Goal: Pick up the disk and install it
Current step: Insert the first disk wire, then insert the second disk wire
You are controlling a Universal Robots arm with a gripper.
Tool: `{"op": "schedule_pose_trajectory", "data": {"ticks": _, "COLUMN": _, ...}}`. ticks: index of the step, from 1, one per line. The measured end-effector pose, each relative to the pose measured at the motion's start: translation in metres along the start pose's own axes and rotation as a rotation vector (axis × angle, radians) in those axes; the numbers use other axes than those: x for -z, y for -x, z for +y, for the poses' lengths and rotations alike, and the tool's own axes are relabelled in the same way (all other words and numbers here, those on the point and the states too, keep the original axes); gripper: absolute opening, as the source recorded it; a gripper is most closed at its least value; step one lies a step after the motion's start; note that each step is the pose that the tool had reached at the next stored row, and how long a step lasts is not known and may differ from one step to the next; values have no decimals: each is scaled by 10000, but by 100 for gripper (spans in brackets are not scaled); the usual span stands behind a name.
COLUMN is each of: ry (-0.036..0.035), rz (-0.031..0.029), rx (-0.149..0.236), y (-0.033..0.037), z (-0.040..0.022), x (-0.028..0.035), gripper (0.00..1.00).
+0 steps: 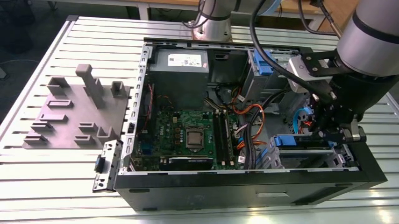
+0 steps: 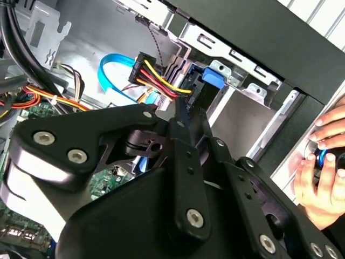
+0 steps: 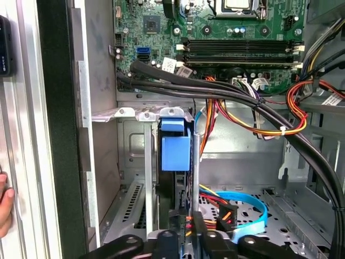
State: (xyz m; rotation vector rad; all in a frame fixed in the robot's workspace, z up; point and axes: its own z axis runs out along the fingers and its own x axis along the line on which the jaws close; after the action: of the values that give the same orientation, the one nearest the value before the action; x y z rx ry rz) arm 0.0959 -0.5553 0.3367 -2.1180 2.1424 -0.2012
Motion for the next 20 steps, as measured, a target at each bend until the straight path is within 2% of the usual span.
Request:
{"op": "schedule_pose_trajectory", "data": {"ticks": 1, "ry": 12, "rz": -1, "rx": -1, "y": 0, "z": 0, "x": 1, "gripper": 22}}
{"op": "schedule_pose_trajectory", "data": {"ticks": 3, "ry": 16, "rz": -1, "rx": 0, "y": 0, "z": 0, "x": 1, "gripper": 11}}
{"op": "schedule_pose_trajectory", "data": {"ticks": 8, "ry": 22, "rz": 1, "rx": 0, "y": 0, "z": 0, "x": 2, "gripper": 11}}
{"op": "schedule_pose_trajectory", "data": {"ticks": 10, "ry": 52, "rz": 1, "rx": 0, "y": 0, "z": 0, "x": 2, "gripper": 11}}
{"op": "schedule_pose_trajectory", "data": {"ticks": 20, "ry": 63, "rz": 1, "rx": 0, "y": 0, "z": 0, "x": 1, "gripper": 11}}
